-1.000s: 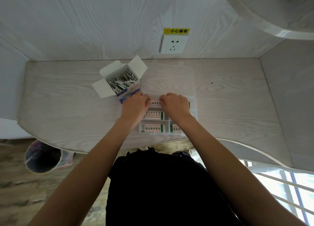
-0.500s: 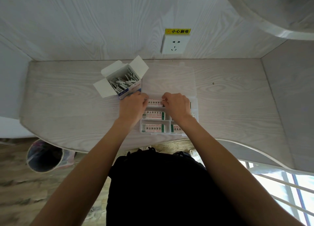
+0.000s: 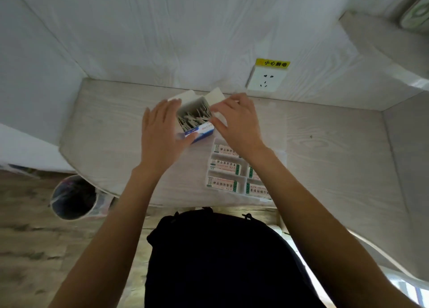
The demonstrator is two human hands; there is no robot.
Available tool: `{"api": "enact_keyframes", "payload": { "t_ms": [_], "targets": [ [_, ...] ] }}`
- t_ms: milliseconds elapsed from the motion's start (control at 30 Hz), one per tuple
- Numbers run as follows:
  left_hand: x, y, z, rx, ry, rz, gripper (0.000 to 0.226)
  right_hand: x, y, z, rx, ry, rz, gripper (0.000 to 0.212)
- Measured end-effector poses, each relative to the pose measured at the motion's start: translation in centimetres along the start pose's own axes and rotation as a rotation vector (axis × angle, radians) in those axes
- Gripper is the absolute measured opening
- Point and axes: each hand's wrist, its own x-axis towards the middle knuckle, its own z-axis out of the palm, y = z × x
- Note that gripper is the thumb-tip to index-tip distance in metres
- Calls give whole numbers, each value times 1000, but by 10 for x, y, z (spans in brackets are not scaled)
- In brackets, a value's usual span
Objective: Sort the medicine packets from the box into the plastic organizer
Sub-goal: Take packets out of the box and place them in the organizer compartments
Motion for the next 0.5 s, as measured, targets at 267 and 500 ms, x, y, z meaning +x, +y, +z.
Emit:
{"api": "enact_keyframes", "payload": {
  "t_ms": [267, 500],
  "targets": [
    [7, -15, 20, -72, -72, -100, 74, 48, -33, 32, -390, -480, 16, 34],
    [4, -15, 24, -126, 7, -44, 70, 43, -34, 40, -86, -554, 76, 31]
  ]
}}
